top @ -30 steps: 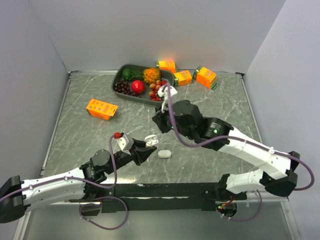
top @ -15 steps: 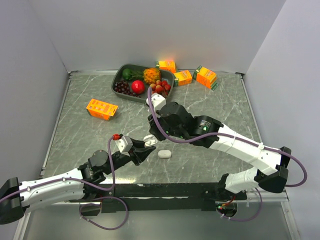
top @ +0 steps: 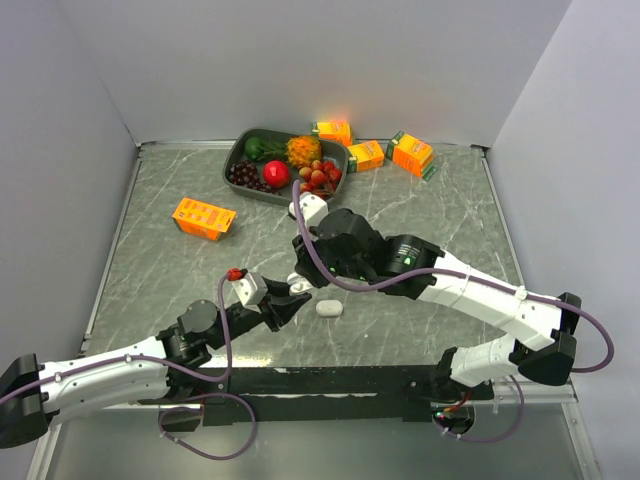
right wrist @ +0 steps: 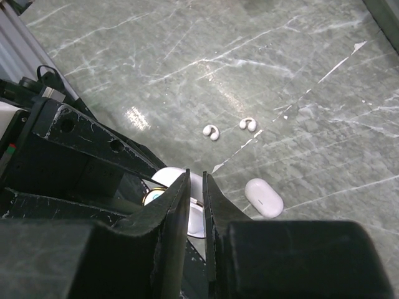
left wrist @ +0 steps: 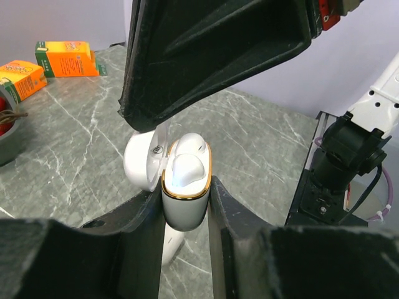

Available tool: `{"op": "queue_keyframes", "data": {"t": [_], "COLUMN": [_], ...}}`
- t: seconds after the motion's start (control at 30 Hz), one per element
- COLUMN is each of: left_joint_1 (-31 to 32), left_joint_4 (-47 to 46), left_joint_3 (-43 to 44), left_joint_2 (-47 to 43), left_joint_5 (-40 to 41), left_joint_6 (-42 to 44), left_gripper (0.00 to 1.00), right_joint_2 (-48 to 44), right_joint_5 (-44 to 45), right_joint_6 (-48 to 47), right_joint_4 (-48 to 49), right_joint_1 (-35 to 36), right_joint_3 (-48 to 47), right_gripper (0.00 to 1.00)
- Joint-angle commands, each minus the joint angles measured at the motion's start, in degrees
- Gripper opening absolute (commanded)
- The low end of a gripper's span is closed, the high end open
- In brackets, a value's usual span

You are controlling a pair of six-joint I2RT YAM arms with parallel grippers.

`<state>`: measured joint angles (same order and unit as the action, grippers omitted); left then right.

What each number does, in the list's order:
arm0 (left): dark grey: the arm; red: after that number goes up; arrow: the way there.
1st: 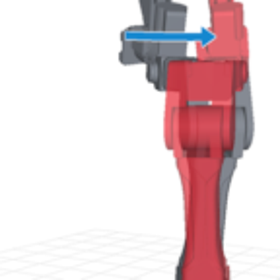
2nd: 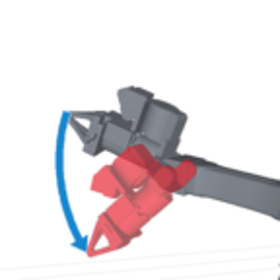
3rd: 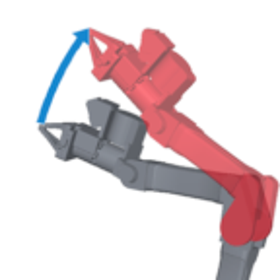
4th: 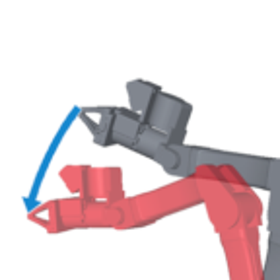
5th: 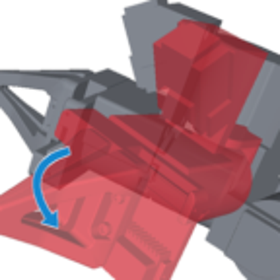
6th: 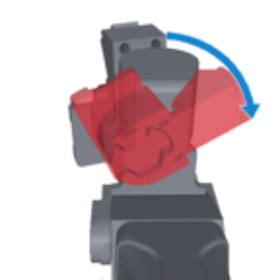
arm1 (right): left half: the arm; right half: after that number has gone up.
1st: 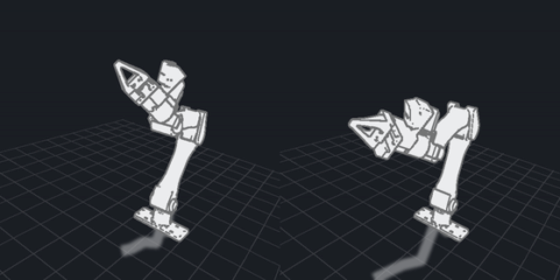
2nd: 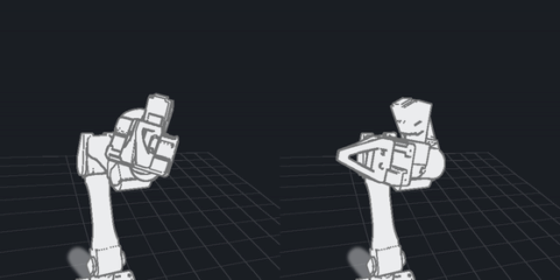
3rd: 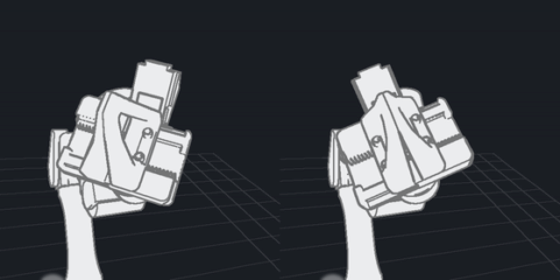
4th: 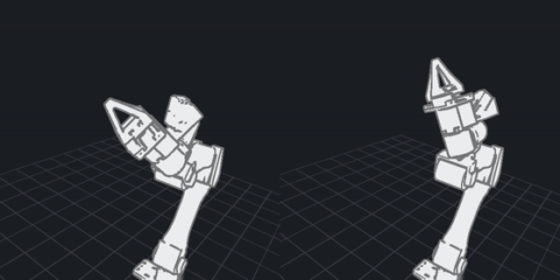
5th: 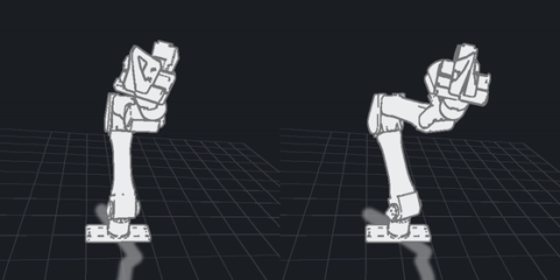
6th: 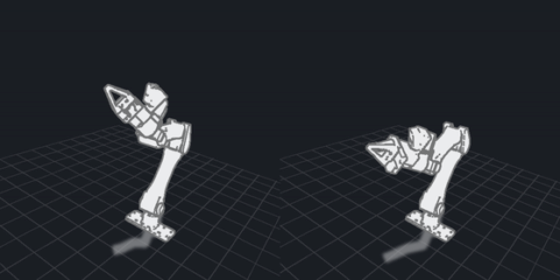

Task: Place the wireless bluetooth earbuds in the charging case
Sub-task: Close the charging case, then place the charging case at the center of the board.

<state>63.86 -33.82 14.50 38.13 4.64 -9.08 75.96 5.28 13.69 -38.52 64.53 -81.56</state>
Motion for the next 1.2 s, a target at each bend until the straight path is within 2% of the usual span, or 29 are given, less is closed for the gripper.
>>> {"op": "queue_keyframes", "data": {"t": [0.0, 0.6, 0.7, 0.87, 0.97, 1.0, 1.03, 1.07, 1.13, 1.17], "left_joint_1": [0.13, 0.22, 0.13, -0.48, -5.48, -10.19, -13.03, -20.19, -28.04, -34.35], "left_joint_4": [-3.62, -3.79, -3.53, 1.11, 12.96, 20.13, 24.46, 27.73, 33.29, 33.12], "left_joint_3": [2.72, 2.72, 2.72, 4.21, 9.81, 11.67, 13.69, 17.37, 19.77, 20.56], "left_joint_2": [-0.42, -1.13, -1.22, -0.78, 3.24, 5.09, 7.29, 12.44, 18.35, 23.87], "left_joint_5": [2.12, 5.38, 5.55, 8.54, 6.00, 4.42, 1.19, -2.58, -10.32, -19.58], "left_joint_6": [0.56, -0.85, -1.20, -5.93, -13.57, -15.77, -20.84, -23.24, -28.68, -29.93], "left_gripper": [0.01, 0.01, 0.01, 0.01, 0.01, 0.01, 0.01, 0.01, 0.02, 0.02], "right_joint_2": [-1.43, -5.47, -7.23, -17.24, -19.80, -19.71, -19.63, -19.63, -19.80, -19.89], "right_joint_5": [-1.06, -0.80, 2.01, 7.55, 8.69, 8.61, 8.78, 8.87, 8.87, 8.78], "right_joint_6": [0.90, 2.04, 3.97, 9.32, 11.78, 12.40, 13.02, 14.07, 15.74, 16.01], "right_joint_4": [-0.50, -0.06, 1.77, 7.67, 6.28, 5.14, 4.34, 3.64, 3.81, 4.33], "right_joint_1": [0.86, 2.62, 2.53, -0.63, -4.67, -5.55, -6.69, -6.96, -7.23, -7.23], "right_joint_3": [1.58, 5.27, 5.97, 10.71, 12.91, 13.18, 13.27, 14.05, 15.28, 16.25], "right_gripper": [0.21, 0.19, 0.24, 0.38, 0.42, 0.41, 0.42, 0.41, 0.41, 0.43]}}
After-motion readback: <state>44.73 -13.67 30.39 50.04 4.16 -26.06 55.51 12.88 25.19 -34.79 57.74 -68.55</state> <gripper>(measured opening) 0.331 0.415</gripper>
